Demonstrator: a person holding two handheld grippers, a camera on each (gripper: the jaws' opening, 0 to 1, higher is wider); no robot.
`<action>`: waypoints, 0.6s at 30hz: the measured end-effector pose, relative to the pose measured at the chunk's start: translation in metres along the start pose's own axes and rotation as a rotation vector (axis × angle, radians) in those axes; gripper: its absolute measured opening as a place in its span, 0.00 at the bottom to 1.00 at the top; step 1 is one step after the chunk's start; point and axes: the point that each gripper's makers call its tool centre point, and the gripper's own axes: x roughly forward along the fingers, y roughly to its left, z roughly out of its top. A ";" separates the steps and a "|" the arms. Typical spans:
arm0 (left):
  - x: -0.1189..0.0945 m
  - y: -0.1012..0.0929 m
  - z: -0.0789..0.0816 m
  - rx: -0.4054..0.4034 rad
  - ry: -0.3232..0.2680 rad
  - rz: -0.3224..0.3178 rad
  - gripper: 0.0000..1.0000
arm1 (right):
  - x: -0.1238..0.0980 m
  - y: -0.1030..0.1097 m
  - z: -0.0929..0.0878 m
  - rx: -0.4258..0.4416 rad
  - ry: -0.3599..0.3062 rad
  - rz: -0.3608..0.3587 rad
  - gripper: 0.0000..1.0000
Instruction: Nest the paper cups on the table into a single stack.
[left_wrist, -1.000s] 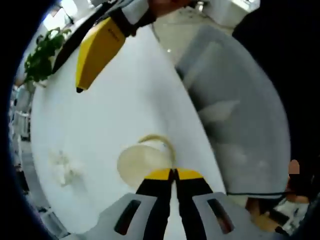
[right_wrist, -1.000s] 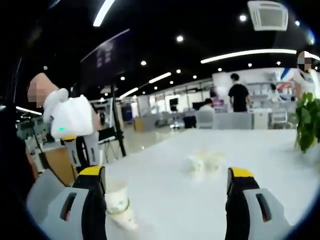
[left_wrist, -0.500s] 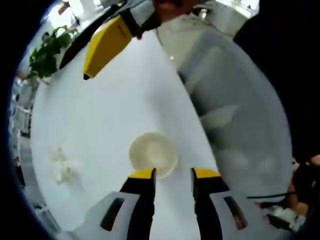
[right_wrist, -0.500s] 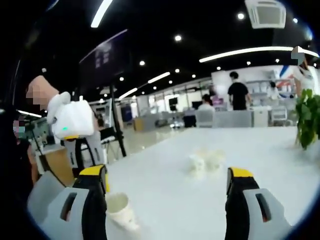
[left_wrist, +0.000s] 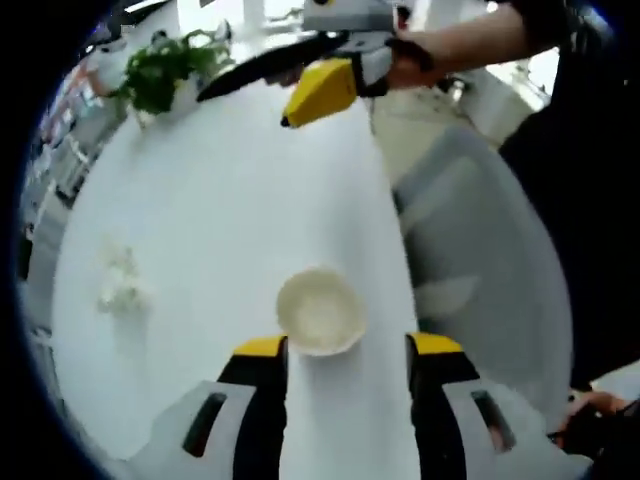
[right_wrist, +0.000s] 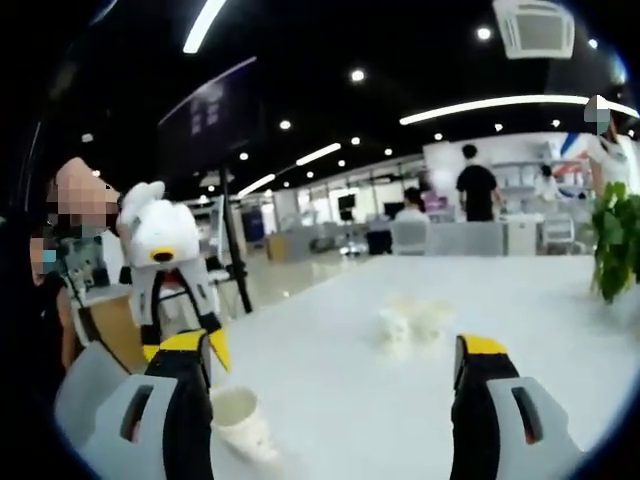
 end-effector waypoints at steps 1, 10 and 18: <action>-0.002 0.002 0.002 -0.014 -0.032 0.010 0.53 | 0.000 0.000 0.000 0.000 0.003 0.001 1.00; -0.019 0.020 0.016 -0.149 -0.246 0.099 0.76 | 0.005 0.005 0.003 -0.011 0.018 0.010 1.00; -0.035 0.038 0.017 -0.330 -0.422 0.180 0.97 | 0.006 0.004 0.007 -0.023 0.029 0.013 1.00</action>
